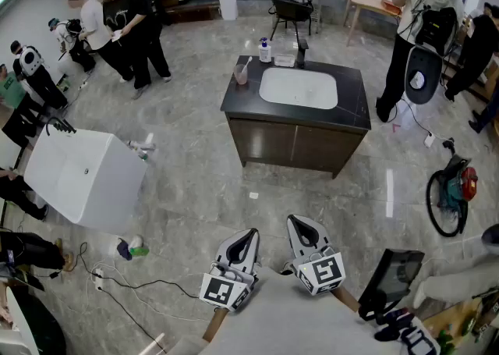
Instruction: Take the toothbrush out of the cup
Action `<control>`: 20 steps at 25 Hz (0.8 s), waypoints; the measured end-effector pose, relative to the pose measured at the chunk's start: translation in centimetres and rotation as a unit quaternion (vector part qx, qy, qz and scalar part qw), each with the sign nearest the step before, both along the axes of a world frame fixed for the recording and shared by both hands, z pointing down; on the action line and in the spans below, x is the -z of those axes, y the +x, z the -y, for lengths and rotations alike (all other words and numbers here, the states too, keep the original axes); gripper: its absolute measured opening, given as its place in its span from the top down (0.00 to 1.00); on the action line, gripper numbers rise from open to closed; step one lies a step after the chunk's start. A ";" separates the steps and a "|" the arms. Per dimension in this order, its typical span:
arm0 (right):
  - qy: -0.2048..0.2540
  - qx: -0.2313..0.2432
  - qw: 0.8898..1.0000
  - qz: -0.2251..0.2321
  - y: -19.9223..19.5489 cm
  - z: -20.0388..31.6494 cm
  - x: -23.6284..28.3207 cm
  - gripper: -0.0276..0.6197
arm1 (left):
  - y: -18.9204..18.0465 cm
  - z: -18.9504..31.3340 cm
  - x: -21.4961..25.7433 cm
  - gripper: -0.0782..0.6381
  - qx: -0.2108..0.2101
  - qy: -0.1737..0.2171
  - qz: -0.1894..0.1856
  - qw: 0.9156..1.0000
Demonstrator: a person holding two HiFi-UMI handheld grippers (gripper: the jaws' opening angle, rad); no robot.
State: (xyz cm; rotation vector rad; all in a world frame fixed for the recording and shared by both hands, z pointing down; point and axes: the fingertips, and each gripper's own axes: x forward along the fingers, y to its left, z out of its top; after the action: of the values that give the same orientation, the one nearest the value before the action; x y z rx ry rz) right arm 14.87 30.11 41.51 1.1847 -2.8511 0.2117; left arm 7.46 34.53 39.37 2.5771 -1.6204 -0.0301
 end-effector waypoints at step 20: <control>0.005 -0.004 1.000 -0.006 0.0 0.3 0.8 0.95 | -0.1 -0.2 0.5 0.89 -0.004 0.005 -0.008 1.000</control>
State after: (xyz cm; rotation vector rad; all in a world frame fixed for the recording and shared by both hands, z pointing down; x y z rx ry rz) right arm 14.89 29.85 40.71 1.1940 -2.8402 0.1910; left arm 7.39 34.71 38.85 2.5835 -1.6093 -0.0578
